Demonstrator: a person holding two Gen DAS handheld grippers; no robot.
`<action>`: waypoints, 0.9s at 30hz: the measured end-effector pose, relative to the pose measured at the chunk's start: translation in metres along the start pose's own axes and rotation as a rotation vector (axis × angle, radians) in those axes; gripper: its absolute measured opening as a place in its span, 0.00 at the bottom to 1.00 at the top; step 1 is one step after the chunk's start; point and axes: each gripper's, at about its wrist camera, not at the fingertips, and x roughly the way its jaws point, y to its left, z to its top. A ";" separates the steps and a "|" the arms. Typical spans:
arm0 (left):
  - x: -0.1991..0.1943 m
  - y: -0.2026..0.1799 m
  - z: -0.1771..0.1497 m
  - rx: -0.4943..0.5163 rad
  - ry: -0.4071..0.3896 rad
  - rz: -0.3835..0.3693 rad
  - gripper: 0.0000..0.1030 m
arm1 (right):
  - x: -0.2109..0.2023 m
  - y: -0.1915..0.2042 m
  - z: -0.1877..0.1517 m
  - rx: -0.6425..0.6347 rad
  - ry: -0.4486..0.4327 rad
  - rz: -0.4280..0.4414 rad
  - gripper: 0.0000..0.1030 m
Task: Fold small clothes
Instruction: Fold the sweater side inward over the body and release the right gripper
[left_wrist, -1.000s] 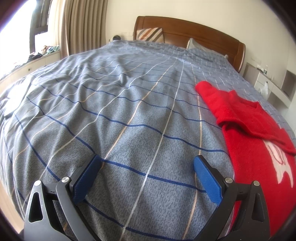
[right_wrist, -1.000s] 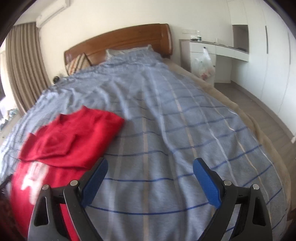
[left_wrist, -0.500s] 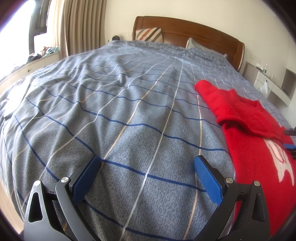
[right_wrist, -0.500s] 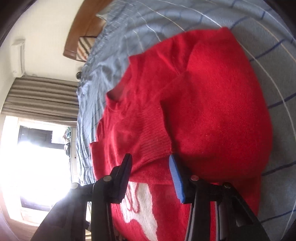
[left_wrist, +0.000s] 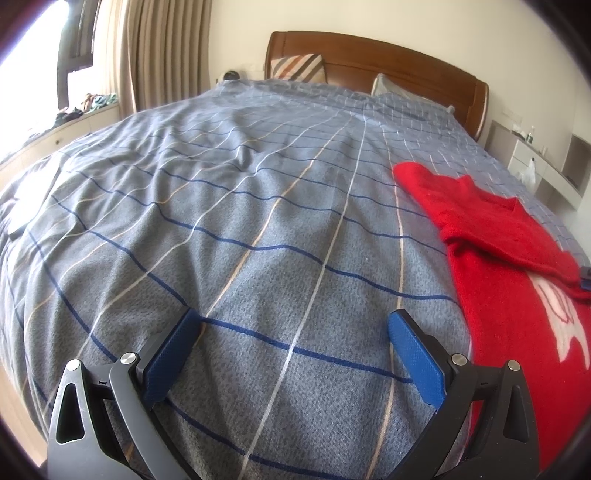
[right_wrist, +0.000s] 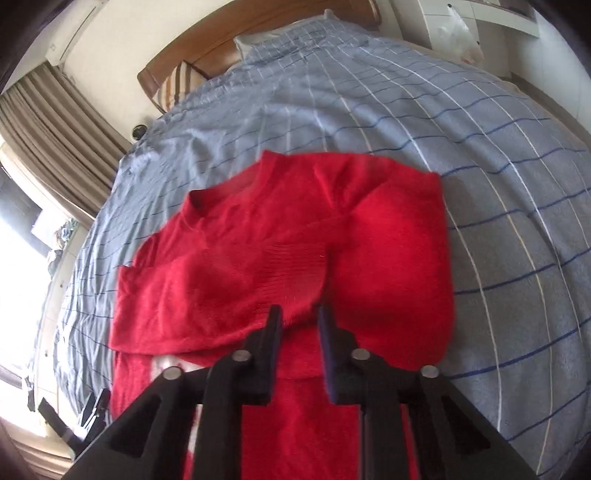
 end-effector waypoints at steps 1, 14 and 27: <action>-0.001 0.001 0.000 0.000 0.000 -0.002 0.99 | -0.007 -0.005 -0.005 -0.011 -0.034 -0.009 0.32; -0.005 0.005 0.001 -0.018 0.006 -0.018 0.99 | -0.091 -0.075 -0.079 -0.179 -0.242 -0.238 0.60; -0.004 0.002 -0.001 0.012 0.006 0.002 0.99 | -0.100 -0.094 -0.126 -0.130 -0.270 -0.259 0.62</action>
